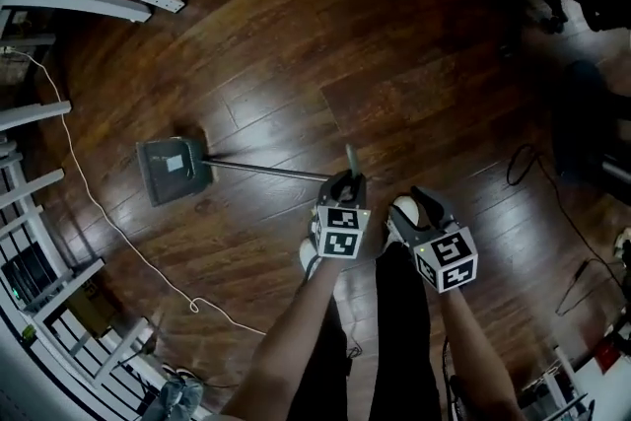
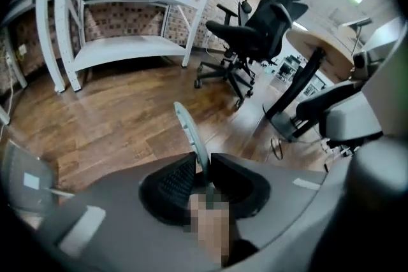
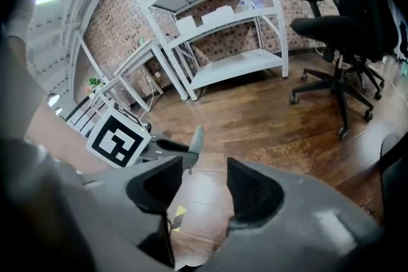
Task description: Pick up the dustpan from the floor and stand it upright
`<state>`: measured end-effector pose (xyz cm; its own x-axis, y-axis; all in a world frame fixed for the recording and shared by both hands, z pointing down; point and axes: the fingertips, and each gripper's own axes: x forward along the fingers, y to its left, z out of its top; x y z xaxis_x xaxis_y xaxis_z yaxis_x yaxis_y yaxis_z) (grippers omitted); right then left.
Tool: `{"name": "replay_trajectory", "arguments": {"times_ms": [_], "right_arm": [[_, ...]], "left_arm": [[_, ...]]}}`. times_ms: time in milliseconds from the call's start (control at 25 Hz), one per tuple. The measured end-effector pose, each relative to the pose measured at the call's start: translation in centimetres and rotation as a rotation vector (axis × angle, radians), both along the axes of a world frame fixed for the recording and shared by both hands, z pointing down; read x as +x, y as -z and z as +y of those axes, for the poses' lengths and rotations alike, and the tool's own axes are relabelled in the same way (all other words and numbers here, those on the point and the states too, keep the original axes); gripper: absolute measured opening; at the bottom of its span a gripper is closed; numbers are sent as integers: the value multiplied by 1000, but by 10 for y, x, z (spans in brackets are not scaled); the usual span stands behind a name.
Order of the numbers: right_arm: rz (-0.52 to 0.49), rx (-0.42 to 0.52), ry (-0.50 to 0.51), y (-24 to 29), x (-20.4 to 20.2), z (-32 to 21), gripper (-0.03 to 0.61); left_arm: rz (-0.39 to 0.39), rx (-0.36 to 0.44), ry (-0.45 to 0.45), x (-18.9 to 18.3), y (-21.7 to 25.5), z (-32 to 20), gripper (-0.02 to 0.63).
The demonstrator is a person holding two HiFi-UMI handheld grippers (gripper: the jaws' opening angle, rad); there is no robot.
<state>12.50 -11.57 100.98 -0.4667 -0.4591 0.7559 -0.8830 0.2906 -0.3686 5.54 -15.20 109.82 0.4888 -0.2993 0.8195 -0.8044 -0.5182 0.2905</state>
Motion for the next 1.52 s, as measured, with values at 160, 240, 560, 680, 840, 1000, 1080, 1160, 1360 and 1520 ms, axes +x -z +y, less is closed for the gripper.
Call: {"name": "replay_trajectory", "arguments": {"times_ms": [160,240,560,680,840,1000,1080,1160,1360,1520], "right_arm": [[5,60,64,86,-18,-24,209],[5,87,80,131,-29,-29,209],[-30,190,-4,268,-46,-43,209],[-40,200,-2,302,-63,-29,209],[-58,193,24,331,-93,-2,209],[-62,183,60,345,-115,26,209],[-63,178,62,348,-122,39,209],[-61,179,50,353,-123,49,209],[-44,211,15,374,-121,60,209],[-51,264,-19,402,-122,68,209]], "left_arm": [[96,0,117,-11,108,-19,89],[126,-10,170,-25,158,-22,90],[333,12,429,-95,314,-38,102],[421,5,509,-129,352,-31,113],[521,-25,551,-166,371,-14,124],[534,23,574,-192,377,-12,124],[534,46,608,-204,378,-18,139],[548,43,629,-210,378,-22,138],[522,53,530,-210,399,-9,138],[519,79,507,-226,420,25,133]]}}
